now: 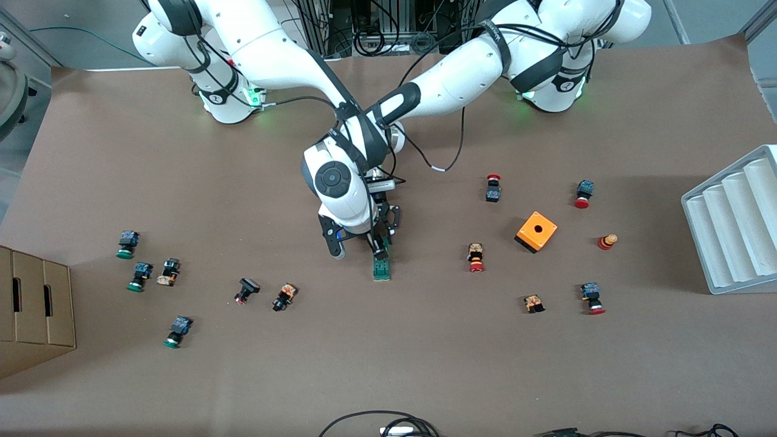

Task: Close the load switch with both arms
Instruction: 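Reach the right gripper to the white lever of the switch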

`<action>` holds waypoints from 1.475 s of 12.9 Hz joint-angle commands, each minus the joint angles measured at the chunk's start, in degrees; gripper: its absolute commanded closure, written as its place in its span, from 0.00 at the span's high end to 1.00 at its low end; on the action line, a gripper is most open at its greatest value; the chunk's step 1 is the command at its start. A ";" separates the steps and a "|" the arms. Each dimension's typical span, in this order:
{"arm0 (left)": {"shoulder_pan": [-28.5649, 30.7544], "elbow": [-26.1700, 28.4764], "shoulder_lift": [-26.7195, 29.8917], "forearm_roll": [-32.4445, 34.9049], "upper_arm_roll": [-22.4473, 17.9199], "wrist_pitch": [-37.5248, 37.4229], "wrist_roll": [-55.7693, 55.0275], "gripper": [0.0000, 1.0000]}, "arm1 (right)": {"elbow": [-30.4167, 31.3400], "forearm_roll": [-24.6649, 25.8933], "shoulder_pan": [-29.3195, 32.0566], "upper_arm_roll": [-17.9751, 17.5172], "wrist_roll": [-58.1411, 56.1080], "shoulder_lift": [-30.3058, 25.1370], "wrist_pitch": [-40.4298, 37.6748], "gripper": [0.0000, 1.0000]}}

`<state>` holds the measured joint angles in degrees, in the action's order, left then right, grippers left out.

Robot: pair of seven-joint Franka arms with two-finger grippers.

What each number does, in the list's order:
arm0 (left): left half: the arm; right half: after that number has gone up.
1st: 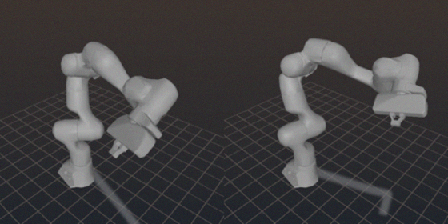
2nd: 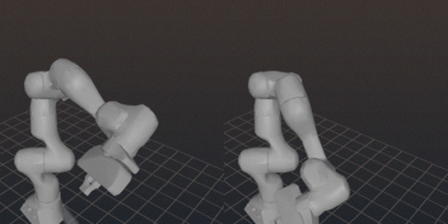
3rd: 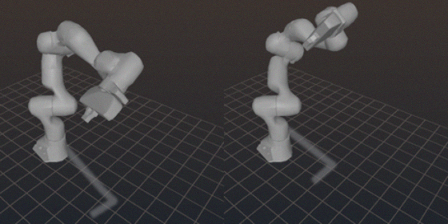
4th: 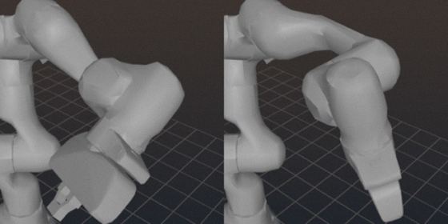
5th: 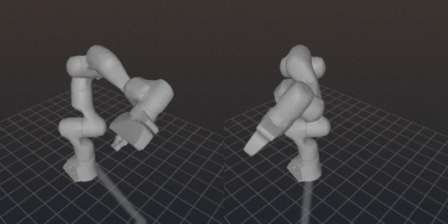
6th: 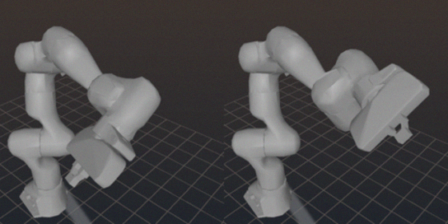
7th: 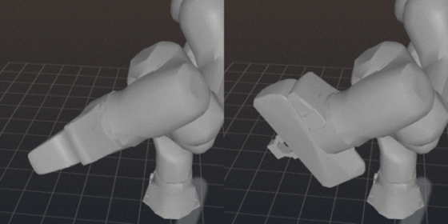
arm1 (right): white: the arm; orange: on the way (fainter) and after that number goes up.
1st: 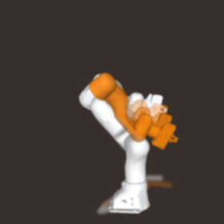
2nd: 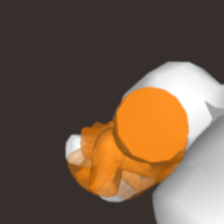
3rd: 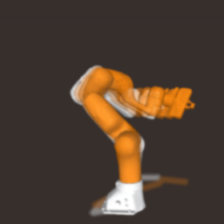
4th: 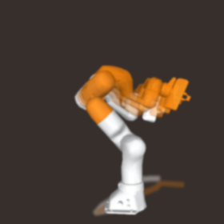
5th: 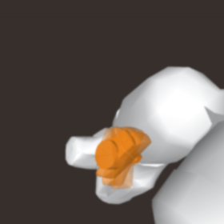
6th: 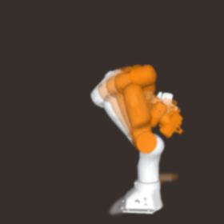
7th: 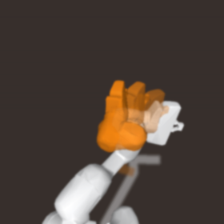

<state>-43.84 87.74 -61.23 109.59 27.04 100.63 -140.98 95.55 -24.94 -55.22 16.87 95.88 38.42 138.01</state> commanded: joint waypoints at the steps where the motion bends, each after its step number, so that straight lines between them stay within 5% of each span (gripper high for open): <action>1: -0.63 -0.20 0.32 -0.78 -0.14 -0.87 0.88 0.55 | -2.12 -1.78 -1.11 0.54 1.06 2.36 0.85 0.70; 15: -0.71 -0.20 0.32 -0.78 -0.14 -0.79 0.88 0.55 | -4.68 -1.61 -1.91 0.98 0.37 5.00 1.38 0.43; 19: -0.72 -0.20 0.32 -0.78 -0.14 -0.79 0.88 0.55 | -4.50 -1.60 -1.56 0.98 -2.09 4.91 1.29 0.43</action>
<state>-43.86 87.74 -61.23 109.59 27.03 100.63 -140.97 92.01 -25.00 -56.77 17.36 96.11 42.51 138.89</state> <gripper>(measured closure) 0.449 0.573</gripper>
